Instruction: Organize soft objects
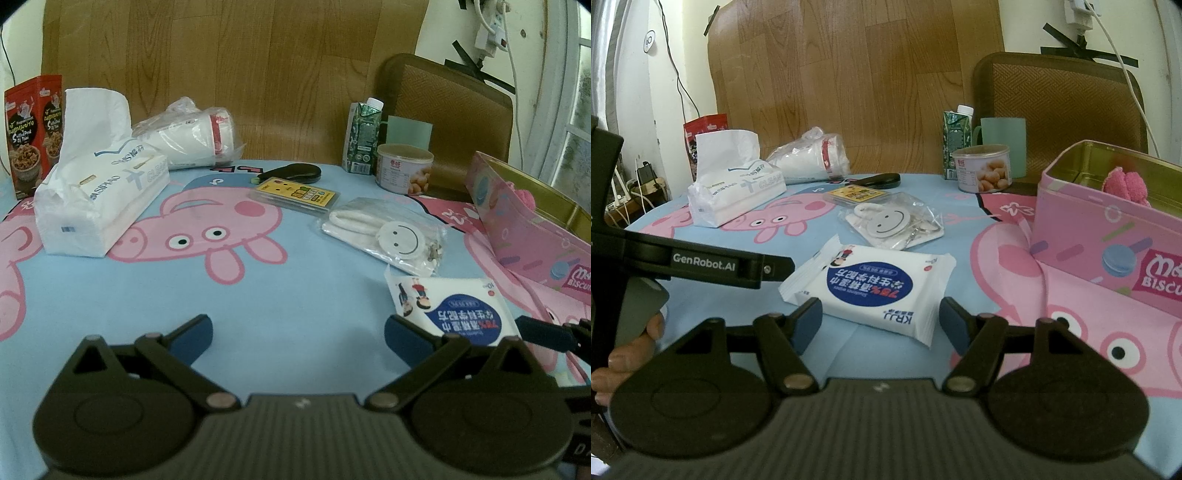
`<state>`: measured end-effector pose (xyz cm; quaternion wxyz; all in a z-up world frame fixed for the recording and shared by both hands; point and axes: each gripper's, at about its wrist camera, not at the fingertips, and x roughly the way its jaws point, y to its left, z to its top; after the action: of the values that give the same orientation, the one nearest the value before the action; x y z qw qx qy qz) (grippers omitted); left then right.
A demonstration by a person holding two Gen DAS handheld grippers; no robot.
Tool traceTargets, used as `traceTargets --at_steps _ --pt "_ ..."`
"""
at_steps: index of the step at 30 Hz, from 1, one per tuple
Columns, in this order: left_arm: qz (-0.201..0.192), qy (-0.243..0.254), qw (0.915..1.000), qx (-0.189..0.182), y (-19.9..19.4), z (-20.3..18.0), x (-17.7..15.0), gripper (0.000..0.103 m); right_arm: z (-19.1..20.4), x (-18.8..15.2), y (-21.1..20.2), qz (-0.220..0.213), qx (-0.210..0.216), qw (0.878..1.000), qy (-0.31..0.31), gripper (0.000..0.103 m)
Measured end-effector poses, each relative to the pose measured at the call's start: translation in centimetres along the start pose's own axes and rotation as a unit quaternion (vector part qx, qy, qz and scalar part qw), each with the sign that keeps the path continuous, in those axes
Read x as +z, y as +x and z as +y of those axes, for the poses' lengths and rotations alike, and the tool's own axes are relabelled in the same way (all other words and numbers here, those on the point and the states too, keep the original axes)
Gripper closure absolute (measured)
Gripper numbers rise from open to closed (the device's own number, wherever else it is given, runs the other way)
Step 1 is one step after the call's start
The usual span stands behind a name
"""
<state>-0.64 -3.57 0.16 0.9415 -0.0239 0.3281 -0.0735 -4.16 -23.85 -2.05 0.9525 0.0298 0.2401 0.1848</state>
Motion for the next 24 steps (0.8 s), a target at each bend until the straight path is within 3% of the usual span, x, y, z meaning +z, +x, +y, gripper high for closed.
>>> traceTargets --at_steps 18,20,24 --pt "-0.001 0.0 0.9999 -0.013 -0.1 0.0 0.0 0.0 0.0 -0.1 0.0 0.0 0.0 1.0 0.0 0.031" --pt "-0.003 -0.007 0.9995 -0.031 -0.1 0.6 0.1 0.0 0.0 -0.1 0.0 0.0 0.0 1.0 0.0 0.031" --pt "-0.002 -0.033 0.9942 -0.102 -0.3 1.7 0.5 0.004 0.0 0.0 0.1 0.002 0.001 1.0 -0.001 0.031"
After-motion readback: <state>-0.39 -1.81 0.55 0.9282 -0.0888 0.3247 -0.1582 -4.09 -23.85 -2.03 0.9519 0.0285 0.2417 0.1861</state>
